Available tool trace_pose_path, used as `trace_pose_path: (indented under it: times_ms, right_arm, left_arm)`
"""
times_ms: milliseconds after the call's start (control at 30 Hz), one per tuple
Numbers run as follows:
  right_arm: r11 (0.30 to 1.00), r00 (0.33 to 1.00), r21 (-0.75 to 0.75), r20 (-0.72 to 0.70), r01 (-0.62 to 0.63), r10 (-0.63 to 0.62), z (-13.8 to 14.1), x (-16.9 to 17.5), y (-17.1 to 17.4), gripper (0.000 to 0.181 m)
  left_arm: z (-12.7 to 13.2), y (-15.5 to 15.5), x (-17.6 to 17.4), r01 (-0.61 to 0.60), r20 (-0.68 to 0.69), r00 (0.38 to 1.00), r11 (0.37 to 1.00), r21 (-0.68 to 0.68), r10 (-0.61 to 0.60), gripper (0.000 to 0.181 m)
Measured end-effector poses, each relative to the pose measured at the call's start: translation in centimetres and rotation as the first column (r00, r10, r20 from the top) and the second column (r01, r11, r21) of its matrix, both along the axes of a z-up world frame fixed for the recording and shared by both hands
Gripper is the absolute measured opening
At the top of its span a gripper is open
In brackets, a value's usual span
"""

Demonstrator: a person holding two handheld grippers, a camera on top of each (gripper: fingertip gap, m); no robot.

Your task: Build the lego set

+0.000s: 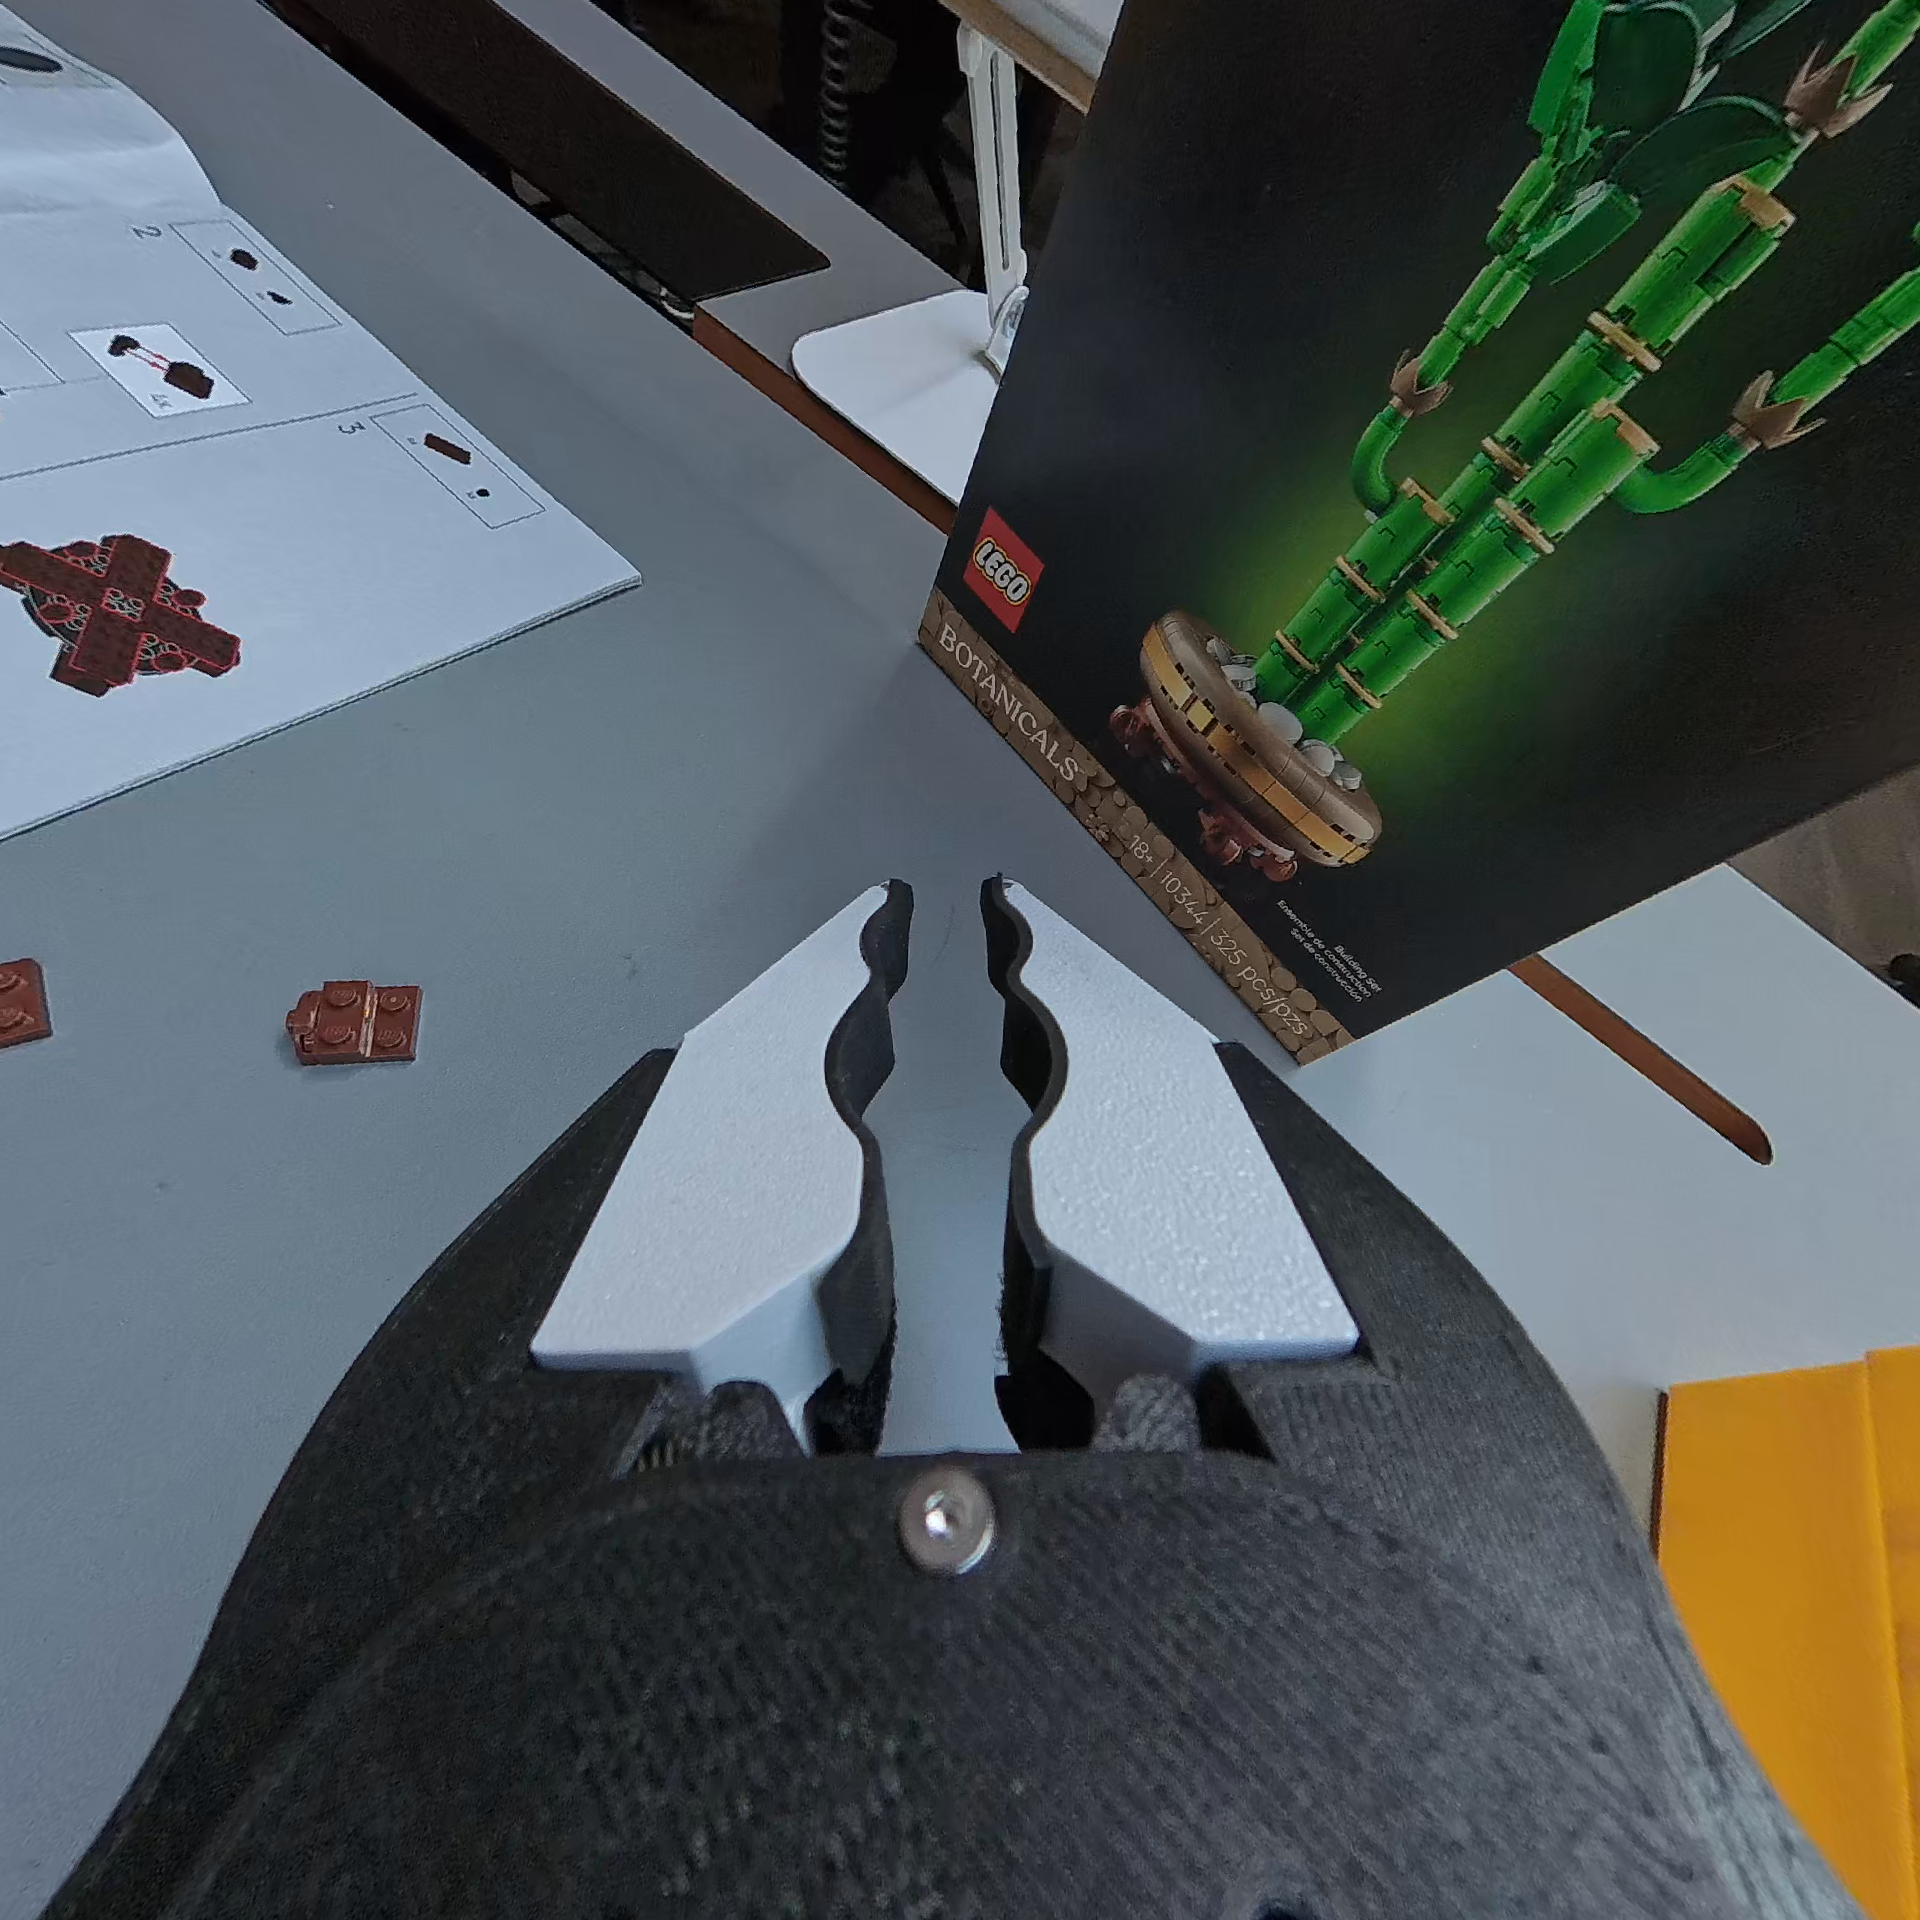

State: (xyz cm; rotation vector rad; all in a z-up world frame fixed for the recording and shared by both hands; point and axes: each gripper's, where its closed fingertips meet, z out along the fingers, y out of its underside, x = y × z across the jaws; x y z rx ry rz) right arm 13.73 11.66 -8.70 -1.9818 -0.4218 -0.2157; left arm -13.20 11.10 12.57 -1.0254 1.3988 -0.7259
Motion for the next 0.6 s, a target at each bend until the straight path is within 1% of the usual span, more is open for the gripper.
trace_pose_path:
  times_ms: [467,500,533,600]
  right_arm:
    - [1.000,1.000,0.002,-0.027,0.011,-0.011,0.1,0.2,0.1,0.015]
    - [1.000,0.999,0.000,-0.046,-0.001,0.001,0.0,-0.1,0.1,0.016]
    - [0.999,0.995,-0.002,-0.095,-0.038,0.038,0.0,-1.0,0.1,0.018]
    - [0.981,0.954,0.010,-0.233,-0.193,0.190,0.4,-3.9,-0.3,0.023]
  left_arm:
    - [-0.4,0.1,0.3,0.003,-0.014,1.000,1.000,-0.009,-0.003,0.044]
    - [-0.5,0.1,0.4,0.006,-0.014,1.000,1.000,-0.013,-0.006,0.044]
    - [-0.4,-0.1,0.4,0.016,-0.013,1.000,1.000,-0.020,-0.016,0.044]
    - [0.0,-1.0,0.3,0.051,-0.002,0.999,0.998,-0.029,-0.051,0.045]
